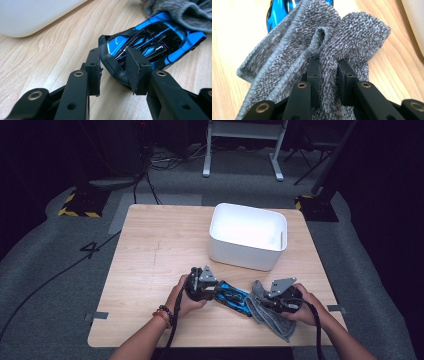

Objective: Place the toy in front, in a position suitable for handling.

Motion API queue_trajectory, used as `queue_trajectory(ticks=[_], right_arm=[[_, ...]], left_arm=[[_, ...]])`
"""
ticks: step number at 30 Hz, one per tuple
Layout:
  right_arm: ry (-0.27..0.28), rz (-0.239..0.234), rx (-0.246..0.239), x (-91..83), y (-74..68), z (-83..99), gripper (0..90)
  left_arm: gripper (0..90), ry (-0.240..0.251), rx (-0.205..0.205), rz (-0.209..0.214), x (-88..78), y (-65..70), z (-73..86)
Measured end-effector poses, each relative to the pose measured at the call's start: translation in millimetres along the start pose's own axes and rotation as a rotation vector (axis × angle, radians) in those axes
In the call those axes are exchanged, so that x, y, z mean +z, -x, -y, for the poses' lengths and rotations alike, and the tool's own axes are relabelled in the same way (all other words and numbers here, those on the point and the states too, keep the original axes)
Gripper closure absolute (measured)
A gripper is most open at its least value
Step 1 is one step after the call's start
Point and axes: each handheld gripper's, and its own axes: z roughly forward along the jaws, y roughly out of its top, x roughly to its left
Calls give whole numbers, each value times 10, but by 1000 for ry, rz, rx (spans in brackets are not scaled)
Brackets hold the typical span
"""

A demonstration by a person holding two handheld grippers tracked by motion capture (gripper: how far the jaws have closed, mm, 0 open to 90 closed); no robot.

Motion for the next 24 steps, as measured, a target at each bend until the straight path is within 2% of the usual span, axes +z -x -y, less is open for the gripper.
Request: queue_trajectory(ticks=[3,5,7,9,13,14,15,18,21,23,24], right_arm=[[-10,27,-8,-71,-1,49,754],[3,17,22,-121,29,100,757],[41,-36,24,-187,26,135,758],[65,-75,6,-213,-39,123,758],[53,-153,-71,-128,-223,30,756],[53,-153,-71,-128,-223,30,756],[61,-188,-78,-53,-263,10,756],[102,-232,-77,23,-305,-3,758],[143,-238,-96,50,-378,-69,761],[162,-245,-109,59,-439,-126,764],[159,-225,-127,71,-481,-171,766]], left_arm=[[655,-4,5,-7,0,10,-7],[655,-3,4,-6,0,10,-6],[655,-2,6,-5,0,7,-5],[655,-1,1,0,0,-1,-2],[655,1,3,-4,-2,-1,0],[655,1,3,-4,-2,-1,0],[655,1,7,-7,-5,-3,2],[656,3,2,-9,-15,-28,14],[657,4,-9,-8,-22,-41,24],[657,3,1,-14,-18,-29,17],[657,2,5,-17,-18,-26,15]])
